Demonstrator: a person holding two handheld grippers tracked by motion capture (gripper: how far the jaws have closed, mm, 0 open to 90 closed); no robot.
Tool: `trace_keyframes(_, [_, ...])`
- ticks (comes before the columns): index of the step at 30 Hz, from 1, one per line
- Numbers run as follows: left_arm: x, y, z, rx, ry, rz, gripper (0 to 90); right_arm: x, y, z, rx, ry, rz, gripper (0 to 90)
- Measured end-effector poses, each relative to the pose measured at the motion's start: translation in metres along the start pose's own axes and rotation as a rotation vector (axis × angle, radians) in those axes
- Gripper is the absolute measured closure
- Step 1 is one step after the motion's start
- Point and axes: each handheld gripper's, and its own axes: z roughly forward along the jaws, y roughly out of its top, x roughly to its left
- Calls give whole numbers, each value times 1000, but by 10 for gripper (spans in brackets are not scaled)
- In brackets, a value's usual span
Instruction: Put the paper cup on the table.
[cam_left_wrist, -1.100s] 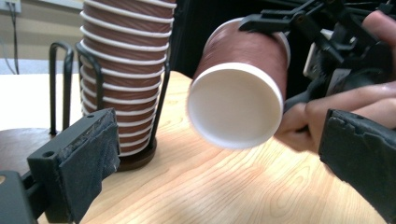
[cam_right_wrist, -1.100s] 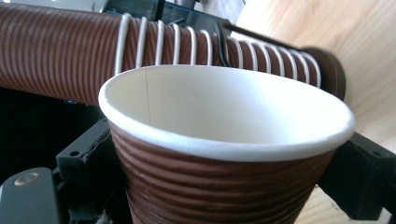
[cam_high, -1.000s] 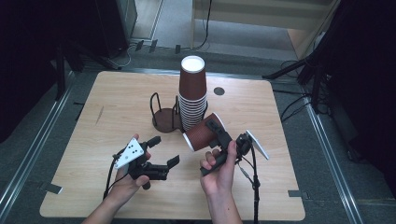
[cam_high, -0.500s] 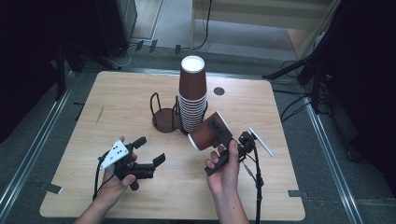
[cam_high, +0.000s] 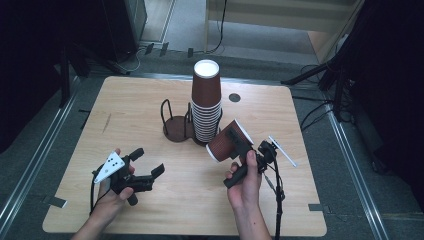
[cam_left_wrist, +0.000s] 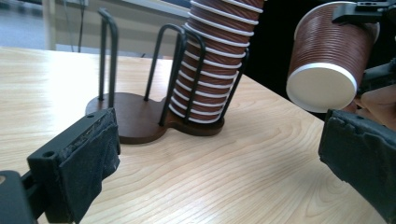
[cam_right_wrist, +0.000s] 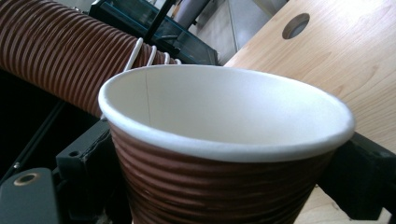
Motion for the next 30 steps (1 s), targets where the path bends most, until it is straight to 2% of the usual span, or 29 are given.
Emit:
trace_keyframes(1, [2,-1,-1,2,5,-1,0,-2,1,0,-13,-1,-23,104])
trace_keyframes(2, [4,-1,-3,2,13,-1,0,-1,1,0,-10,-1,-17,104])
trace_keyframes(10, [19,-5,-15,4,61,-1,0,1,1,-2,-33,-19,-73,104])
trace_keyframes(13, [24,-5,-19,1,79,-12,0,1,0,-1,-38,-30,-125,104])
trace_keyframes(15, [27,-5,-22,-1,89,-10,0,2,0,-1,-40,-41,-142,105])
trace_keyframes(17, [30,-5,-24,-3,100,-13,0,2,0,0,-70,-39,-191,105])
trace_keyframes(23, [40,-10,-30,18,137,-3,0,2,0,1,-119,-30,-256,105])
trace_keyframes(30, [54,-12,-41,15,188,-13,0,1,0,2,-172,-79,-388,105])
